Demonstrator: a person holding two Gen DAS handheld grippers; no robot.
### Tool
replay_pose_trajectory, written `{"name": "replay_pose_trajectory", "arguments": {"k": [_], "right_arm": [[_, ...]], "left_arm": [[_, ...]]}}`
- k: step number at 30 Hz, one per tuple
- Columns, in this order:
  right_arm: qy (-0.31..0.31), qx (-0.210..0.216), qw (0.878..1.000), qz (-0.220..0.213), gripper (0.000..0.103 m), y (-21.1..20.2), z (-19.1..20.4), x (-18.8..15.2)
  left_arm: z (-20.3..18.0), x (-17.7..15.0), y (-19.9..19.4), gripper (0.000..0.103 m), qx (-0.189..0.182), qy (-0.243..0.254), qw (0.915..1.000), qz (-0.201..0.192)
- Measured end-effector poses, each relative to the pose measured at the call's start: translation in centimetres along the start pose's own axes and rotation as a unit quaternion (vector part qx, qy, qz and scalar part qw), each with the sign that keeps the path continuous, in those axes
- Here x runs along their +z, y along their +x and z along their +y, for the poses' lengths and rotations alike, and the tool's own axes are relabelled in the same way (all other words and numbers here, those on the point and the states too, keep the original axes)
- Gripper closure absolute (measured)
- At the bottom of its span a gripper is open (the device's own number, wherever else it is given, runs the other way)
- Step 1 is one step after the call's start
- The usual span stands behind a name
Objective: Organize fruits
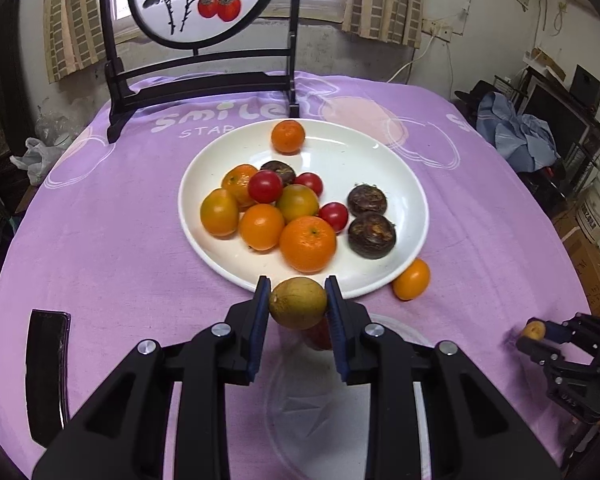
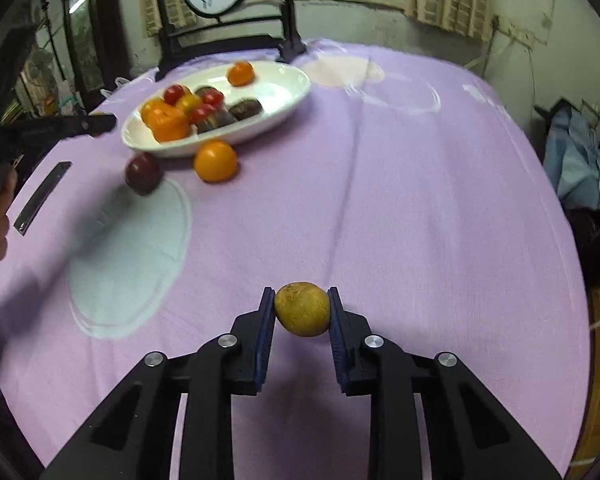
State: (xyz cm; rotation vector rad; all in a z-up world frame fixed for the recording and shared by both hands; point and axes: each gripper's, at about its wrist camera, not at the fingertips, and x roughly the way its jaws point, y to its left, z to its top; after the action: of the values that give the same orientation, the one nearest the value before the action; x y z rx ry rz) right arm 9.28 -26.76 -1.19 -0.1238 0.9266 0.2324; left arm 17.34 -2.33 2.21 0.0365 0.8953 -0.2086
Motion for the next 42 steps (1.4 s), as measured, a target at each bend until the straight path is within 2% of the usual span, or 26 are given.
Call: {"name": "replay_pose_trajectory", "arguments": {"k": [4, 8, 12, 17, 20, 21, 22, 23, 24, 28, 30, 34, 38, 42], "right_arm": [[-0.04, 0.017, 0.998, -0.045, 0.077, 0.3, 3.0, 4.7], [-0.055, 0.036, 0.995, -0.079, 0.077, 2.6, 5.8, 10.3], [-0.058, 0.038, 0.994, -0.084, 0.077, 5.9, 7.4, 14.2], [-0.045, 0.037, 0.995, -0.075, 0.077, 9.4, 7.5, 16.6], [-0.026, 0.047, 0.997, -0.064, 0.076, 10.9, 6.9, 17.1], [-0.02, 0.049, 0.997, -0.063, 0.074, 11.1, 6.7, 17.2], [-0.009, 0.048, 0.997, -0.065, 0.064, 11.3, 6.4, 17.1], [-0.003, 0.047, 0.996, -0.07, 0.06, 11.0, 6.2, 16.9], [-0.002, 0.05, 0.996, -0.071, 0.06, 10.9, 6.1, 16.7], [0.005, 0.058, 0.995, -0.084, 0.059, 9.0, 5.5, 15.2], [0.009, 0.065, 0.994, -0.085, 0.057, 8.4, 5.2, 14.6], [0.007, 0.067, 0.994, -0.085, 0.05, 6.7, 5.0, 12.5], [0.007, 0.069, 0.995, -0.078, 0.049, 5.6, 4.9, 10.1], [0.007, 0.067, 0.995, -0.069, 0.049, 5.1, 4.9, 8.3]], "left_arm": [[0.3, 1.3, 0.9, 0.076, 0.0, -0.003, 1.0, -0.001], [0.5, 3.7, 2.7, 0.076, 0.01, -0.008, 0.9999, -0.001], [1.1, 6.5, 4.5, 0.076, 0.021, -0.014, 0.9997, -0.005], [2.3, 9.0, 8.0, 0.076, 0.022, -0.032, 0.9991, 0.018], [2.6, 9.8, 9.2, 0.076, 0.031, -0.036, 0.9987, 0.017], [2.7, 9.9, 9.5, 0.073, 0.03, -0.041, 0.9985, 0.017], [2.8, 10.0, 9.6, 0.058, 0.028, -0.048, 0.9983, 0.018], [2.9, 10.0, 9.5, 0.043, 0.028, -0.054, 0.998, 0.016], [2.9, 9.9, 9.2, 0.039, 0.03, -0.058, 0.9979, 0.009], [2.5, 9.6, 7.3, 0.035, 0.038, -0.042, 0.9983, -0.013], [2.5, 9.2, 6.3, 0.028, 0.04, -0.046, 0.998, -0.017], [2.3, 7.7, 4.1, 0.027, 0.032, -0.049, 0.998, -0.026], [1.7, 5.3, 1.8, 0.02, 0.038, -0.042, 0.9978, -0.036], [1.1, 2.5, 0.5, 0.02, 0.033, -0.039, 0.9982, -0.033]]}}
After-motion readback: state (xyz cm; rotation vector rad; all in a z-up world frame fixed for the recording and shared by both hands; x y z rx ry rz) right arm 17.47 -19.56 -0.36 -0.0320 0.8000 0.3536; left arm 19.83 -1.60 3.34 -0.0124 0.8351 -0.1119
